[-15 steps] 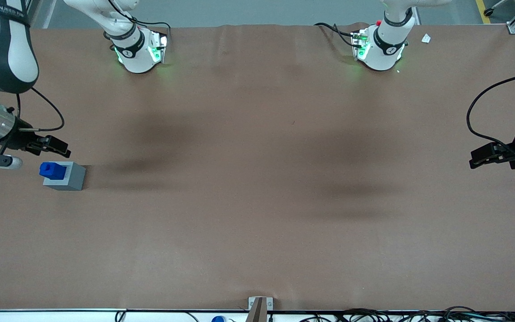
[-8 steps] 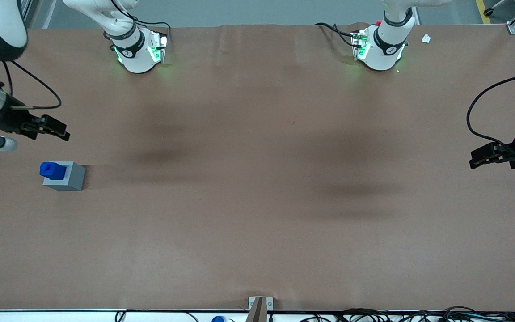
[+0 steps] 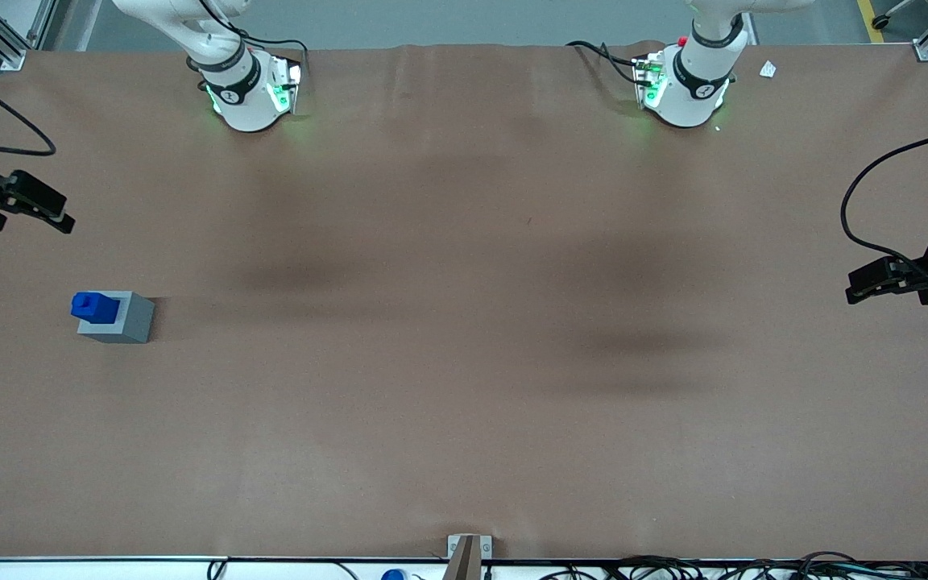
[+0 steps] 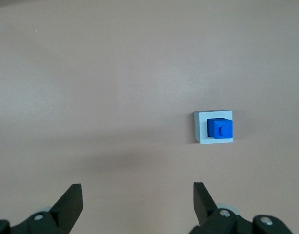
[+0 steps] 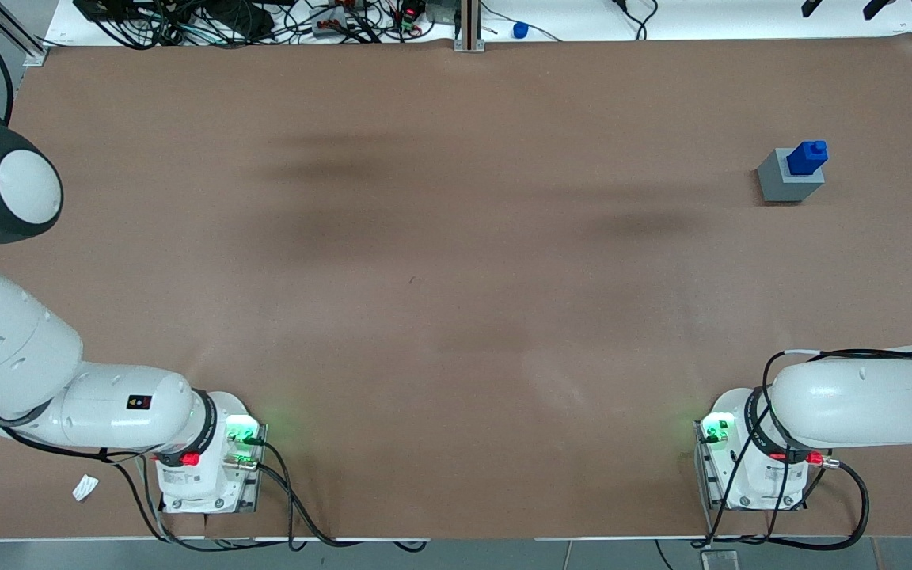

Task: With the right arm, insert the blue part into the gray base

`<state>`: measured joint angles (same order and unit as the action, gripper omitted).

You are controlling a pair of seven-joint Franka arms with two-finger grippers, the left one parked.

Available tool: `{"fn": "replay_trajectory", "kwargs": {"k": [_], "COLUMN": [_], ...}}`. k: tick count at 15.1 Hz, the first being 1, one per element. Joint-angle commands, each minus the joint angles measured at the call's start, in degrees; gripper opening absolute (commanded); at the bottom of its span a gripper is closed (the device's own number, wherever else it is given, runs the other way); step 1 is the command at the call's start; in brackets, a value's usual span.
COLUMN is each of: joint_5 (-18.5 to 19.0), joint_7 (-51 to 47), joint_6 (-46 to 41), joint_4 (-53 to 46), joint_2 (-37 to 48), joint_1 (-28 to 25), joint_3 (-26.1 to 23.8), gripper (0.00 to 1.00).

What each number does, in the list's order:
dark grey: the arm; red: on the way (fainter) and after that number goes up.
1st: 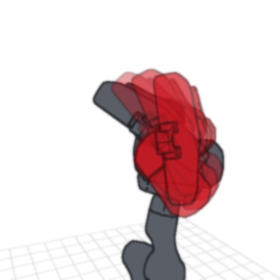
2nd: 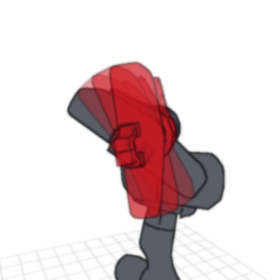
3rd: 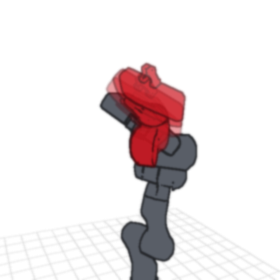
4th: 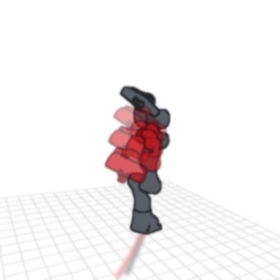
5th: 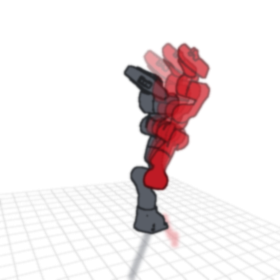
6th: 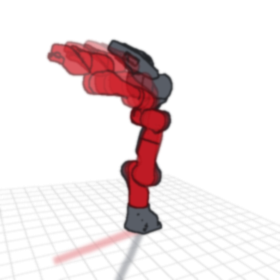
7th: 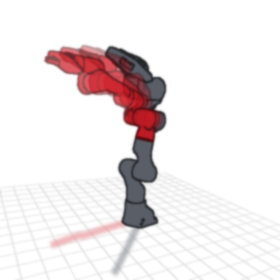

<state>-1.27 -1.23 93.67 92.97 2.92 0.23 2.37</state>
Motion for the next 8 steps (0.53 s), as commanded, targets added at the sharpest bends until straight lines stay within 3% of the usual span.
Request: {"fn": "replay_trajectory", "kwargs": {"k": [1, 8], "joint_5": [1.27, 1.18], "joint_7": [-0.62, -0.88], "joint_6": [-1.91, -2.00], "joint_4": [-1.74, -3.41], "joint_2": [0.15, -0.29], "joint_1": [-0.32, -0.15], "joint_3": [-0.26, -0.09], "gripper": [1.00, 1.00]}}
